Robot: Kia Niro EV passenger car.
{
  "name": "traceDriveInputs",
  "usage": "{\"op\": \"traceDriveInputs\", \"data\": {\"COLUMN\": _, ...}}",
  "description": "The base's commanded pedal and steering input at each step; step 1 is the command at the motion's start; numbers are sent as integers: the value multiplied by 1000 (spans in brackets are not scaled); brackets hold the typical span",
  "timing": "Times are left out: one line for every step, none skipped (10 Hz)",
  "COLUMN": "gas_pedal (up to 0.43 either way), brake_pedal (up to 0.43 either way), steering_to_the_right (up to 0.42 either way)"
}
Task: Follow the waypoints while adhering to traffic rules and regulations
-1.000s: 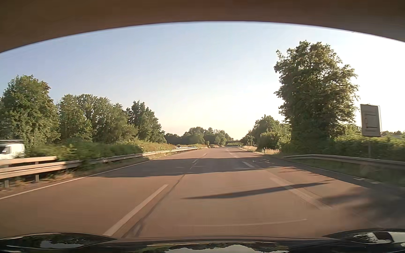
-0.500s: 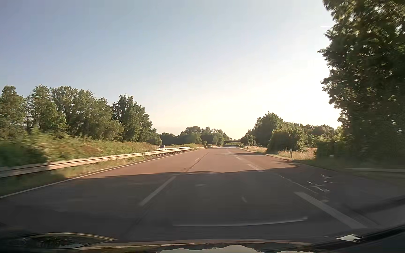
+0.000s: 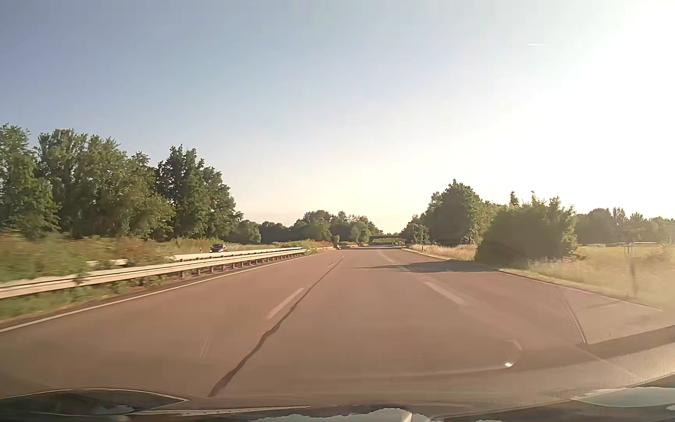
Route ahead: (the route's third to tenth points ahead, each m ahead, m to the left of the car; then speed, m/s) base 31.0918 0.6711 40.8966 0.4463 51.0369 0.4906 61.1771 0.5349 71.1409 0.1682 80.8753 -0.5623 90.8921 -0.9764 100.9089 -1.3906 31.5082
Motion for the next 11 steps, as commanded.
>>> {"op": "traceDriveInputs", "data": {"gas_pedal": 280, "brake_pedal": 0, "steering_to_the_right": 4}}
{"op": "traceDriveInputs", "data": {"gas_pedal": 280, "brake_pedal": 0, "steering_to_the_right": 4}}
{"op": "traceDriveInputs", "data": {"gas_pedal": 280, "brake_pedal": 0, "steering_to_the_right": 4}}
{"op": "traceDriveInputs", "data": {"gas_pedal": 280, "brake_pedal": 0, "steering_to_the_right": 4}}
{"op": "traceDriveInputs", "data": {"gas_pedal": 287, "brake_pedal": 0, "steering_to_the_right": 5}}
{"op": "traceDriveInputs", "data": {"gas_pedal": 287, "brake_pedal": 0, "steering_to_the_right": 5}}
{"op": "traceDriveInputs", "data": {"gas_pedal": 287, "brake_pedal": 0, "steering_to_the_right": 5}}
{"op": "traceDriveInputs", "data": {"gas_pedal": 287, "brake_pedal": 0, "steering_to_the_right": 5}}
{"op": "traceDriveInputs", "data": {"gas_pedal": 287, "brake_pedal": 0, "steering_to_the_right": 5}}
{"op": "traceDriveInputs", "data": {"gas_pedal": 287, "brake_pedal": 0, "steering_to_the_right": 5}}
{"op": "traceDriveInputs", "data": {"gas_pedal": 287, "brake_pedal": 0, "steering_to_the_right": 4}}
